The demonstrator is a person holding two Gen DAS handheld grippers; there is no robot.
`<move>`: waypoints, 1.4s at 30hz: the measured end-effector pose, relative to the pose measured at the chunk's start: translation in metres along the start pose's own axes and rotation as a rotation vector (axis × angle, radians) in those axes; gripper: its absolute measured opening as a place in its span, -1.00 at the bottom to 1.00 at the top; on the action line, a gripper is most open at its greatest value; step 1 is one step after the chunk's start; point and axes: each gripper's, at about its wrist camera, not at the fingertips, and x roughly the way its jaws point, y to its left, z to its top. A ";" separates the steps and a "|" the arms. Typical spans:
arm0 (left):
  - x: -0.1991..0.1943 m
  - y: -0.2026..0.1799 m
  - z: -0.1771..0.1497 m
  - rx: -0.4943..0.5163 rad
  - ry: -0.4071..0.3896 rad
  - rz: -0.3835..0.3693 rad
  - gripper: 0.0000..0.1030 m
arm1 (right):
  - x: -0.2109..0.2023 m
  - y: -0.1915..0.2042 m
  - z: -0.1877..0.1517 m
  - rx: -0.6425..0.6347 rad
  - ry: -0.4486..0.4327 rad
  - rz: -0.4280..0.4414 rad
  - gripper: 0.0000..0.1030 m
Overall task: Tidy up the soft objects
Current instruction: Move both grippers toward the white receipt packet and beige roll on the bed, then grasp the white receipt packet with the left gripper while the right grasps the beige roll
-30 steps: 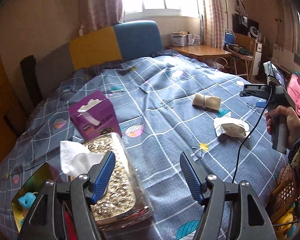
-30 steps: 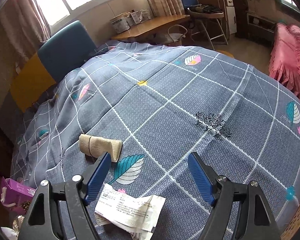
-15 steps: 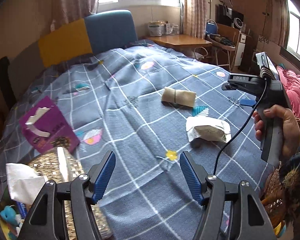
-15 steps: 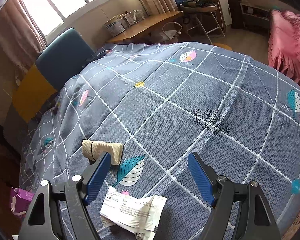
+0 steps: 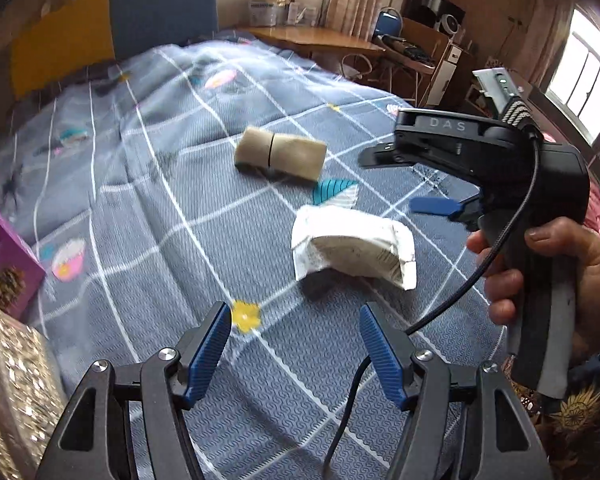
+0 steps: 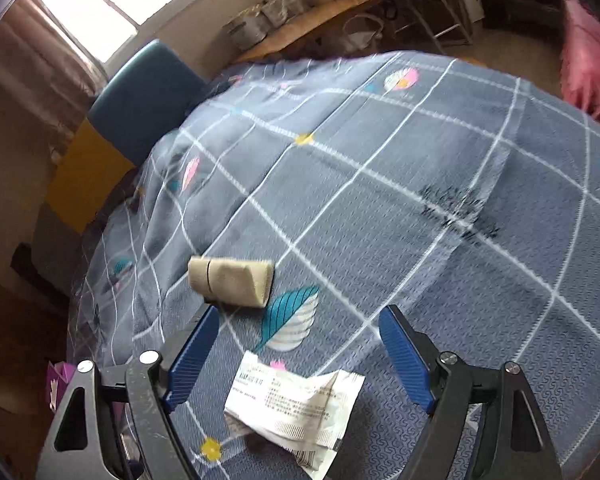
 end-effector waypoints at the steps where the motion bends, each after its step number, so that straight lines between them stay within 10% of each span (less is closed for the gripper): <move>1: 0.002 0.003 -0.003 -0.014 0.004 0.007 0.31 | 0.012 0.003 -0.003 -0.006 0.068 0.024 0.65; 6: 0.002 0.030 -0.012 -0.124 0.021 -0.020 0.31 | 0.032 0.027 -0.023 -0.136 0.192 0.023 0.68; 11: -0.009 0.052 -0.014 -0.205 -0.001 -0.030 0.31 | 0.033 0.048 -0.037 -0.119 0.342 0.414 0.67; 24: 0.020 0.025 0.021 -0.120 0.014 0.047 0.30 | 0.022 0.035 -0.020 -0.080 0.164 0.176 0.67; 36: 0.081 0.012 0.044 -0.043 0.118 0.151 0.30 | 0.009 0.018 -0.009 -0.032 0.109 0.135 0.67; 42: 0.087 0.015 0.037 -0.029 0.103 0.144 -0.20 | 0.007 0.023 -0.010 -0.089 0.067 0.061 0.66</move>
